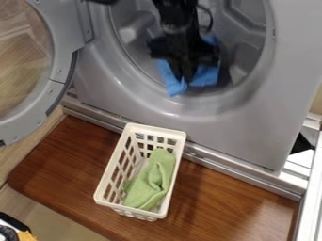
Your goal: Take a blue cloth from the washing machine to the outside
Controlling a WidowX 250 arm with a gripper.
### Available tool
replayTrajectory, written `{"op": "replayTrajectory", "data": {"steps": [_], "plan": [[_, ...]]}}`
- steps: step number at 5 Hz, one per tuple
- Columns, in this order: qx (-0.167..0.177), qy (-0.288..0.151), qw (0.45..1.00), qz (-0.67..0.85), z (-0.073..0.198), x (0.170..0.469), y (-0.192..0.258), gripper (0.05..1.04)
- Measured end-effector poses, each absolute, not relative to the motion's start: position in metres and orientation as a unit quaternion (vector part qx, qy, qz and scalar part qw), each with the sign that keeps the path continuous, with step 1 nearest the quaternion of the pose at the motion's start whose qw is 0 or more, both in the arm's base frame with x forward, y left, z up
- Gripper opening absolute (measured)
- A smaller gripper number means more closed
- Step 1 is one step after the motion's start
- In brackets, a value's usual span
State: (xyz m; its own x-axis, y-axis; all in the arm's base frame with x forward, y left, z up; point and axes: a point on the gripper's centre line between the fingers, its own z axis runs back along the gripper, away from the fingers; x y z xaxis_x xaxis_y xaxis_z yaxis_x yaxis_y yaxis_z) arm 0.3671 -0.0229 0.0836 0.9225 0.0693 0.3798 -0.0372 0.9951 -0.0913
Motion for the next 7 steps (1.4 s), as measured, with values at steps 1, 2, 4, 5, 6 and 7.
{"op": "replayTrajectory", "data": {"steps": [1,2,4,5,6,7], "plan": [[-0.071,-0.182,0.980,0.038,0.099,0.348,-0.033,0.074],[-0.080,-0.177,0.981,0.009,0.104,0.314,-0.062,0.074],[-0.111,-0.188,0.976,0.014,0.072,0.274,-0.103,0.074],[-0.129,-0.202,0.968,0.072,0.047,0.271,-0.116,0.074],[-0.125,-0.190,0.969,0.100,0.023,0.273,-0.134,0.074],[-0.113,-0.169,0.973,0.113,-0.005,0.270,-0.144,0.074]]}}
